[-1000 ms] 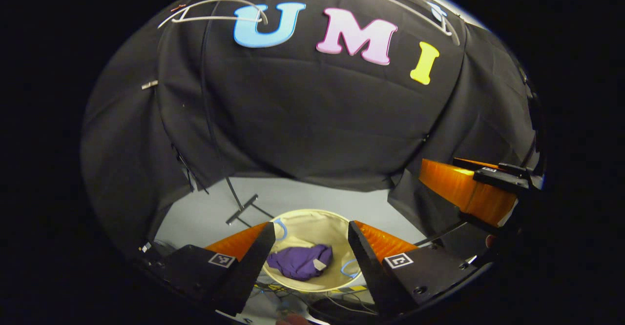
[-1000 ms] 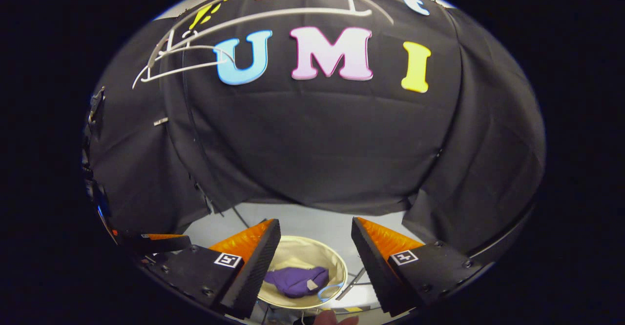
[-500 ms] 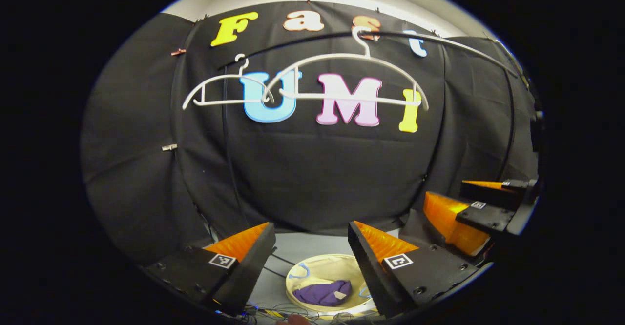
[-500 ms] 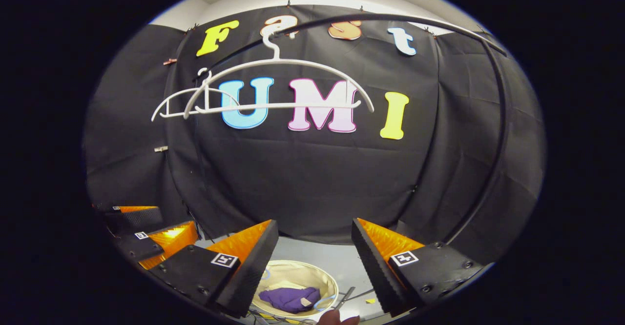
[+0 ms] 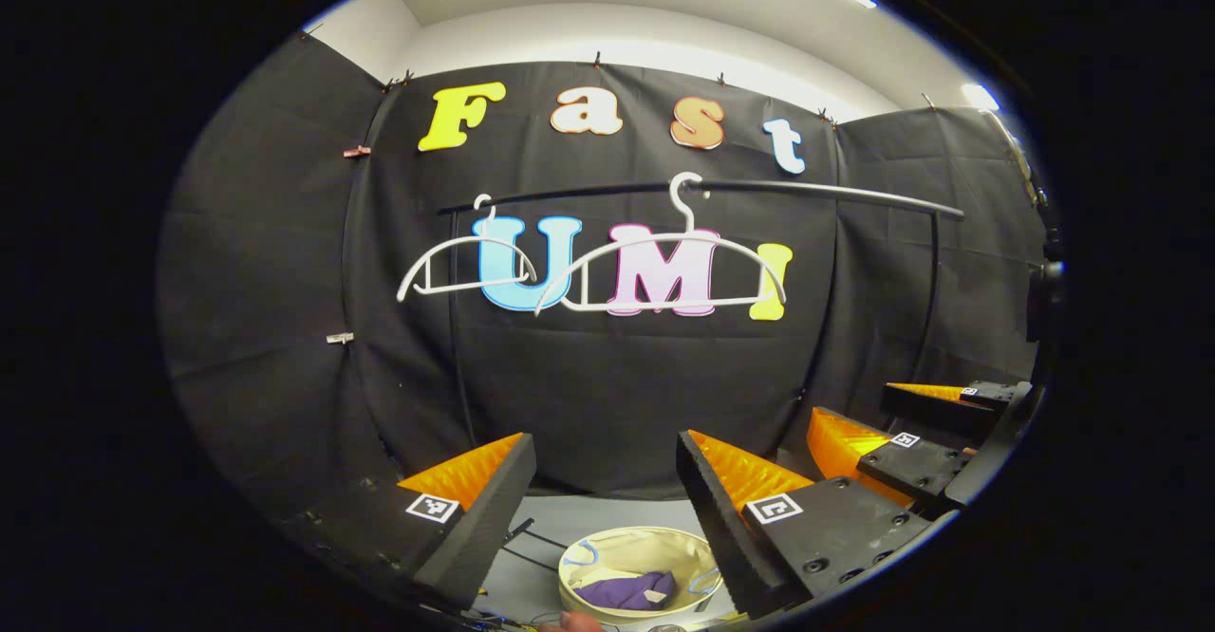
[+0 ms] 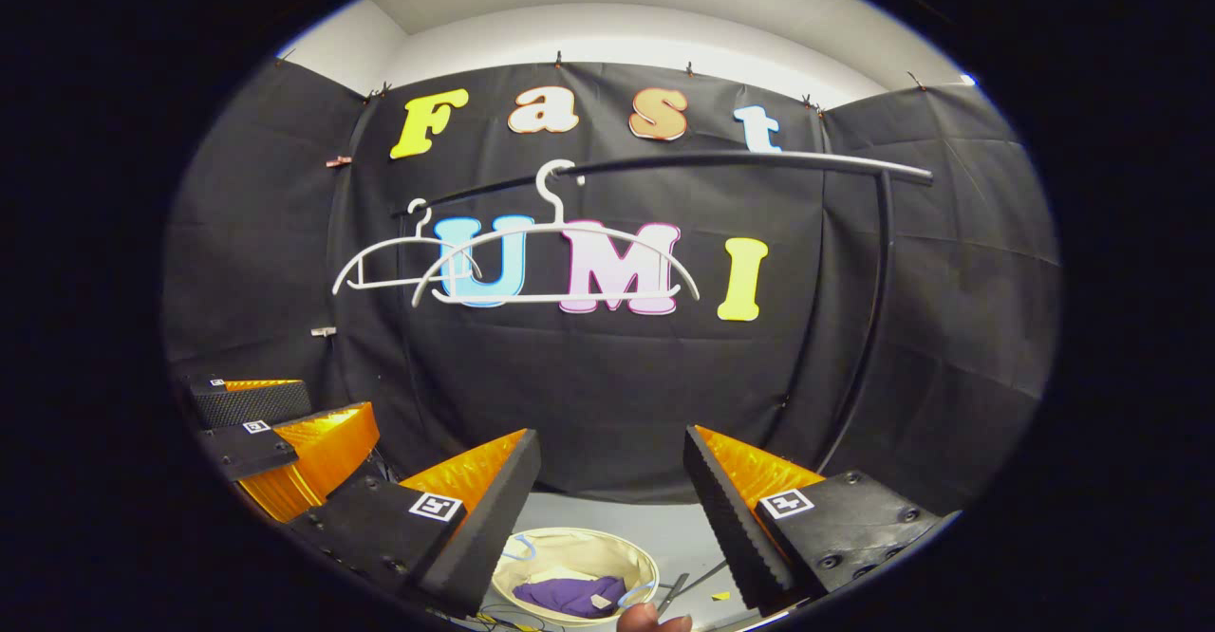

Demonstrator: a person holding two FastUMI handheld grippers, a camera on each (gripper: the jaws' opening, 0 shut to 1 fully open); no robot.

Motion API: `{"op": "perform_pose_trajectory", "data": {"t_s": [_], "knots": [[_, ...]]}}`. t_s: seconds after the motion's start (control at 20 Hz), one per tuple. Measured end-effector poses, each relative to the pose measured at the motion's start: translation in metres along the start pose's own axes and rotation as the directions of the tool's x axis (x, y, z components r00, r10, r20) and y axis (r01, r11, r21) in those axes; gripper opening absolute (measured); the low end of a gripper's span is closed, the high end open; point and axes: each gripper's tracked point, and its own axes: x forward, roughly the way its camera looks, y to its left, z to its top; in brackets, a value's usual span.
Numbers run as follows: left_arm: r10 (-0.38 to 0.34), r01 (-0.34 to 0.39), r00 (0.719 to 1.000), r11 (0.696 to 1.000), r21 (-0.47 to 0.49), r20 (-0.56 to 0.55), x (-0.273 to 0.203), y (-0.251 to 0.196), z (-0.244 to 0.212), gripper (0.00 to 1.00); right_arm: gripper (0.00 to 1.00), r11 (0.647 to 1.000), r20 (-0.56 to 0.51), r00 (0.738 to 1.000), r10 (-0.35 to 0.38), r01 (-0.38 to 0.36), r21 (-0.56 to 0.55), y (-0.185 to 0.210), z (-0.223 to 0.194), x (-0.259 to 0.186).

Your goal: Grasp the clothes on the hanger with both hands and then place them into the laundry hamper below.

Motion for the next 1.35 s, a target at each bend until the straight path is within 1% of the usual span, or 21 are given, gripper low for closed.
{"op": "perform_pose_trajectory", "data": {"t_s": [0.05, 0.2, 0.25, 0.45, 0.5, 0.6, 0.7, 0.75, 0.8, 0.85, 0.9, 0.95, 1.0, 1.05, 1.35], "knots": [[-0.002, 0.002, 1.0, 1.0, 0.001, 0.015, -0.008, 0.0, 0.007, 0.91, 0.95, 1.0, 0.016, 1.0, -0.007, 0.007, -0.006, 0.0, 0.007, -0.007], [-0.008, 0.008, 0.999, 1.0, -0.002, 0.038, -0.029, -0.001, 0.02, 0.9, 0.95, 1.0, 0.07, 0.997, -0.018, 0.019, -0.016, 0.002, 0.033, -0.025], [-0.007, 0.007, 0.999, 1.0, -0.001, 0.049, -0.035, -0.001, 0.025, 0.91, 0.98, 1.0, 0.089, 0.996, -0.021, 0.022, -0.013, 0.002, 0.04, -0.029], [-0.002, 0.002, 0.997, 1.0, 0.008, 0.076, -0.05, 0.0, 0.04, 0.94, 0.98, 1.0, 0.149, 0.989, -0.013, 0.012, 0.003, 0.007, 0.067, -0.037], [0.003, -0.004, 0.996, 1.0, 0.01, 0.084, -0.051, 0.001, 0.044, 0.94, 1.0, 1.0, 0.158, 0.987, -0.01, 0.01, 0.002, 0.007, 0.073, -0.039], [0.003, -0.004, 0.996, 1.0, 0.004, 0.094, -0.055, -0.001, 0.048, 0.94, 0.95, 1.0, 0.175, 0.985, -0.005, 0.007, -0.006, 0.009, 0.083, -0.044], [0.003, -0.003, 0.994, 1.0, -0.001, 0.105, -0.06, -0.001, 0.052, 0.94, 0.95, 1.0, 0.205, 0.979, -0.009, 0.01, -0.005, 0.009, 0.093, -0.051], [0.0, 0.0, 0.994, 1.0, -0.003, 0.107, -0.062, -0.001, 0.053, 0.94, 0.98, 1.0, 0.215, 0.977, -0.009, 0.011, -0.008, 0.009, 0.095, -0.053], [-0.005, 0.005, 0.994, 1.0, -0.003, 0.112, -0.063, -0.002, 0.054, 0.94, 0.97, 1.0, 0.217, 0.976, -0.003, 0.005, -0.009, 0.012, 0.097, -0.055], [-0.01, 0.01, 0.993, 1.0, 0.0, 0.118, -0.065, -0.003, 0.056, 0.91, 0.97, 1.0, 0.217, 0.976, 0.001, 0.0, -0.005, 0.014, 0.098, -0.056], [-0.013, 0.013, 0.993, 1.0, 0.005, 0.121, -0.066, -0.003, 0.056, 0.94, 0.97, 1.0, 0.22, 0.975, 0.003, -0.004, 0.003, 0.015, 0.099, -0.059], [-0.014, 0.013, 0.992, 1.0, 0.009, 0.122, -0.067, -0.004, 0.057, 0.94, 0.97, 1.0, 0.223, 0.975, 0.005, -0.008, 0.01, 0.017, 0.1, -0.06], [-0.016, 0.015, 0.992, 1.0, 0.01, 0.124, -0.067, -0.003, 0.056, 0.9, 0.96, 1.0, 0.228, 0.974, 0.007, -0.01, 0.013, 0.019, 0.102, -0.061], [-0.019, 0.018, 0.992, 1.0, 0.01, 0.127, -0.068, -0.003, 0.058, 0.94, 0.96, 1.0, 0.227, 0.974, 0.007, -0.011, 0.012, 0.019, 0.102, -0.062], [-0.022, 0.02, 0.991, 1.0, 0.014, 0.13, -0.068, 0.0, 0.055, 0.94, 0.95, 1.0, 0.218, 0.976, -0.002, -0.002, 0.019, 0.019, 0.098, -0.062]]}}
